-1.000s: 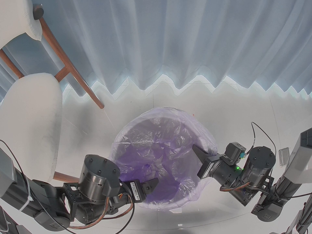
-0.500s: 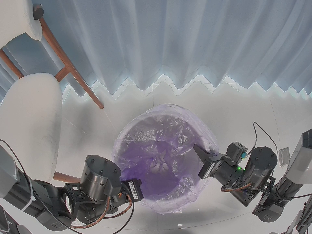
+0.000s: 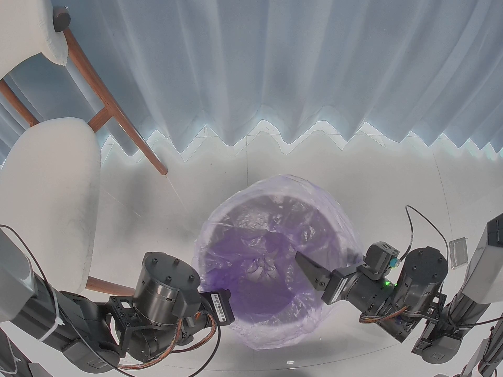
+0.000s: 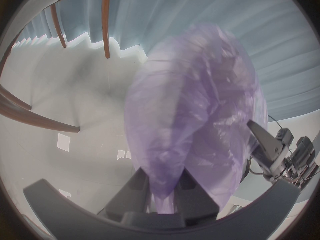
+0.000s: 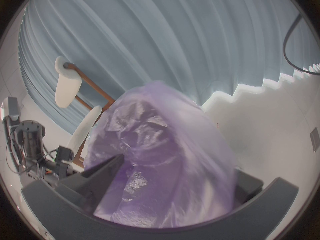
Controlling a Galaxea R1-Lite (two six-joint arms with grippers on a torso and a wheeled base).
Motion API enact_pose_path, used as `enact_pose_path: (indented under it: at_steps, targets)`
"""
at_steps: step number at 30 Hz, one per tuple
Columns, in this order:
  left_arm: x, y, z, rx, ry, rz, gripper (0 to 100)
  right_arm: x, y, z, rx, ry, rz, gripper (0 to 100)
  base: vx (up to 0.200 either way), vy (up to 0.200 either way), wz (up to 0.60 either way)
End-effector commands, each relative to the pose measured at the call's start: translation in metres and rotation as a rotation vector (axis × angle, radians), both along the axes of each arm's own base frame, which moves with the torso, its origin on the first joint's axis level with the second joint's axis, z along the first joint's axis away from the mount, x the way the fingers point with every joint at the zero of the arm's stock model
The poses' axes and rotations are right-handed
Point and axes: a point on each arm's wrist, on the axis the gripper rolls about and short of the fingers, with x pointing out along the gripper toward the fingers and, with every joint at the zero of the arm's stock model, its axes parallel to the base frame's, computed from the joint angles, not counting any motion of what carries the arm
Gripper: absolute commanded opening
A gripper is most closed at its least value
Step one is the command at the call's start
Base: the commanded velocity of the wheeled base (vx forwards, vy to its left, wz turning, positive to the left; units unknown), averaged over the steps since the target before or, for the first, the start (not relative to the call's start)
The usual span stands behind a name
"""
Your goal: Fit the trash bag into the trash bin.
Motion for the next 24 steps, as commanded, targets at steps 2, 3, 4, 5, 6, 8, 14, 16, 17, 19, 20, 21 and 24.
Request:
enact_pose_path:
  at_steps: [2,3,4,5,6,8,14,16,17,19,20,21,24]
  targets:
    - [0.001,0.002,-0.001,0.013,0.001,0.016,0,-0.008,-0.006,-0.003,-0.013,0.018,0.004,100,0.0,0.0,0.0]
    - [0.001,0.002,-0.001,0.013,0.001,0.016,0,-0.008,-0.006,-0.003,-0.013,0.018,0.004,100,0.0,0.0,0.0]
    - [0.004,0.005,0.001,0.008,-0.005,0.029,0,-0.016,-0.012,0.003,0.002,0.014,0.054,100,0.0,0.0,0.0]
    - [0.005,0.006,0.001,0.008,-0.006,0.035,0,-0.019,-0.014,0.004,0.001,0.017,0.073,100,0.0,0.0,0.0]
    - [0.006,0.007,0.001,0.007,-0.007,0.041,0,-0.022,-0.017,0.005,0.002,0.018,0.082,100,0.0,0.0,0.0]
    - [0.009,0.01,0.003,0.006,-0.012,0.053,0,-0.023,-0.02,0.008,0.009,0.013,0.083,100,0.0,0.0,0.0]
    - [0.013,0.013,0.005,-0.004,-0.036,0.066,0,-0.021,-0.024,0.008,0.004,0.009,0.065,100,0.0,0.0,0.0]
    - [0.015,0.014,0.005,-0.011,-0.045,0.073,0,-0.021,-0.024,0.008,0.005,0.007,0.064,100,0.0,0.0,0.0]
    - [0.015,0.014,0.004,-0.011,-0.045,0.073,0,-0.021,-0.024,0.009,0.006,0.006,0.062,100,0.0,0.0,0.0]
    - [0.017,0.016,0.004,-0.01,-0.046,0.084,0,-0.018,-0.027,0.01,0.01,0.0,0.049,100,0.0,0.0,0.0]
    - [0.018,0.017,0.004,-0.01,-0.046,0.087,0,-0.018,-0.028,0.01,0.011,-0.002,0.047,100,0.0,0.0,0.0]
    - [0.02,0.02,0.005,-0.008,-0.053,0.097,0,-0.016,-0.032,0.015,0.025,-0.018,0.033,100,0.0,0.0,0.0]
    - [0.027,0.029,0.008,0.0,-0.084,0.112,0,-0.018,-0.039,0.029,0.066,-0.066,0.067,100,0.0,0.0,0.0]
